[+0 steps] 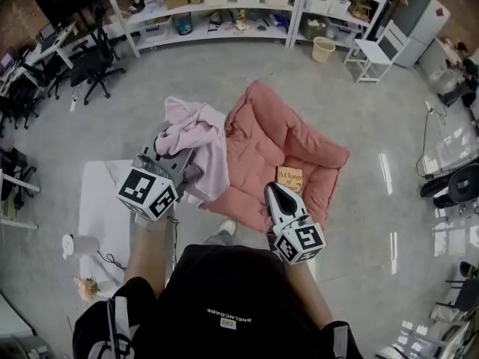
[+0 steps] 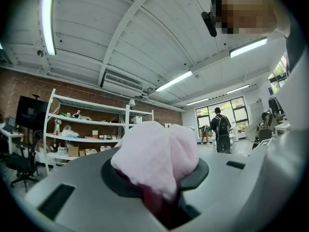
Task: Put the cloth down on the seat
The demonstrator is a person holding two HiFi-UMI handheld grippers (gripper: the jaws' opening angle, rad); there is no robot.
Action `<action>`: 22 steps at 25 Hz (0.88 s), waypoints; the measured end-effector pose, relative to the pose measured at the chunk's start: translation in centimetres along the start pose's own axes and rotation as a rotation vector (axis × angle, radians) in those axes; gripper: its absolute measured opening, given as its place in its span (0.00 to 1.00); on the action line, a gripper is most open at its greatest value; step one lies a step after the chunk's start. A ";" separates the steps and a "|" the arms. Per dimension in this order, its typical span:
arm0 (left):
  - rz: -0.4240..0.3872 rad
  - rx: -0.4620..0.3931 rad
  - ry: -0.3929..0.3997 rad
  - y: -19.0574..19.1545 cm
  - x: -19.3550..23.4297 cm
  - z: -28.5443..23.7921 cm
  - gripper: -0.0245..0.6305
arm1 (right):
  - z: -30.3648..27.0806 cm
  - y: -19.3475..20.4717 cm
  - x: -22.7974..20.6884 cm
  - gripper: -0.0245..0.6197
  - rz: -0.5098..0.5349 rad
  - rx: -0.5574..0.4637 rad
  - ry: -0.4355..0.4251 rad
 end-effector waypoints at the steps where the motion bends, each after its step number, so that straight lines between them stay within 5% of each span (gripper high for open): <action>1: 0.001 -0.009 0.026 -0.1 -0.2 -0.7 0.26 | 0.1 0.0 -0.2 0.10 0.003 -0.008 0.020; 22: 0.090 -0.019 0.585 1.8 -10.2 -10.1 0.24 | 8.0 1.2 1.3 0.10 0.020 -0.155 0.586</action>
Point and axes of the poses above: the fingertips, and each gripper's own axes: z backward along the fingers, x to its left, y out of its underside, the point moved 4 cm from there along z, backward along the fingers, and after that the axes turned 14 degrees about -y, right-handed, at the moved point
